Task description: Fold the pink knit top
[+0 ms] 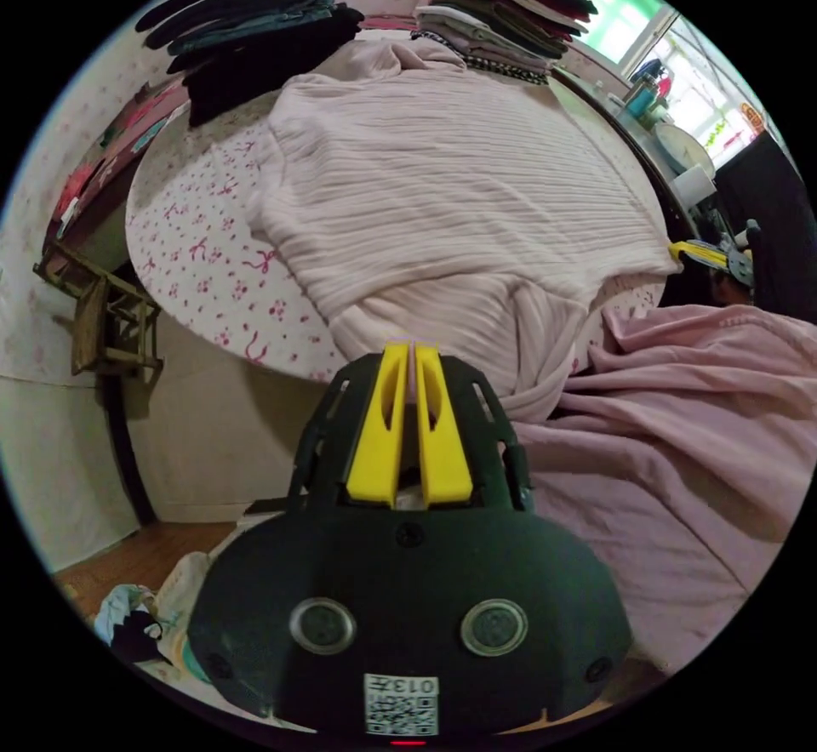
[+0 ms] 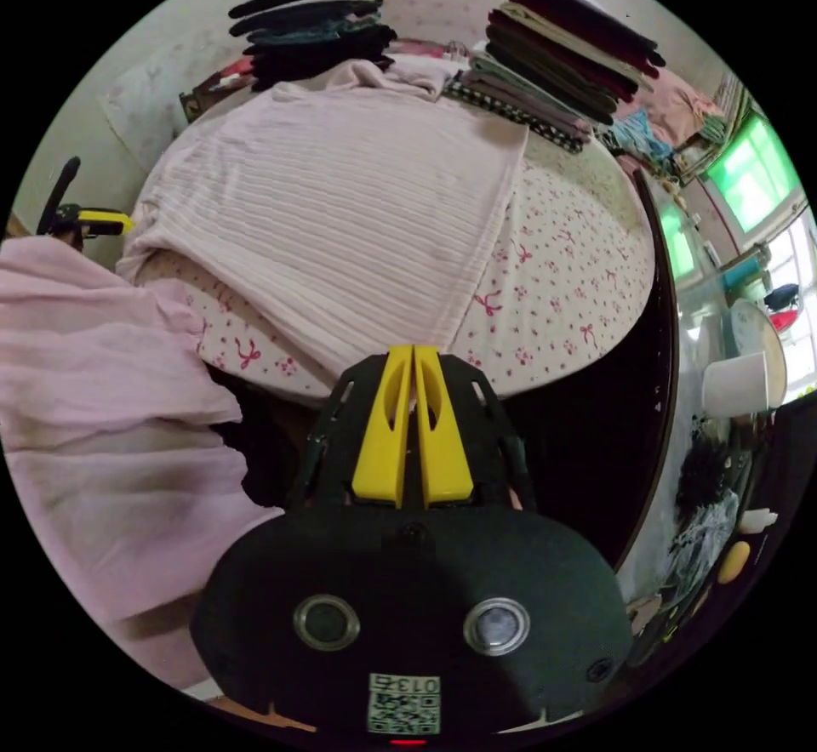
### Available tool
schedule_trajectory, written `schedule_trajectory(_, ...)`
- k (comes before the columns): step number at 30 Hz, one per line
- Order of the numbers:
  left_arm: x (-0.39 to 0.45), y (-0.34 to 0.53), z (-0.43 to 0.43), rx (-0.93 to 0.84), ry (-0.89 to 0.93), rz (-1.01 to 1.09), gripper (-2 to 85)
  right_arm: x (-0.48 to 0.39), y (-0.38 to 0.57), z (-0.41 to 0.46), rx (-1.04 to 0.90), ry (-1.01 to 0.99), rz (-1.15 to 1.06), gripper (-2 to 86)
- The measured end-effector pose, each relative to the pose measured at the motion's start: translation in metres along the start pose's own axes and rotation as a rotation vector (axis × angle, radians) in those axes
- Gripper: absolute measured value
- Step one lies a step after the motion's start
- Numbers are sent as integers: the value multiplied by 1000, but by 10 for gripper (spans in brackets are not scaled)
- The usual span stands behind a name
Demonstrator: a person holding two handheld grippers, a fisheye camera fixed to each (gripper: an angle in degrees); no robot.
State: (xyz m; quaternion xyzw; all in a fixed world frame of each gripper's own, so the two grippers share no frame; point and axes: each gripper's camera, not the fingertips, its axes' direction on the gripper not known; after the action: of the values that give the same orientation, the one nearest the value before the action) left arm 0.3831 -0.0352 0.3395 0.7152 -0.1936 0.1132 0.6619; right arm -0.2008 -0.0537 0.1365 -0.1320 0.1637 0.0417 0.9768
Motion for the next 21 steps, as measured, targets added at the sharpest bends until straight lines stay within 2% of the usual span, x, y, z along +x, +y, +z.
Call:
schedule_trajectory(4,-16,28,1,-24,94,-59,78,-18,7,-21,75,-3,-94,52)
schedule_trajectory(9,-15,44,31,-72,255,-101,138,-41,10,-22,50,1,-163,75)
schedule_trajectory(11,-3,41,43,-93,284,-58,151,-48,7,-20,18,-22,-187,79)
schedule_trajectory(15,52,33,63,-148,169,153,176,-57,3,-26,19,20,-240,80)
schedule_trajectory(18,66,29,78,-145,84,162,191,-61,0,-26,-2,22,-256,82)
schedule_trajectory(21,77,29,91,-172,82,189,190,-68,-1,-28,-14,33,-284,82)
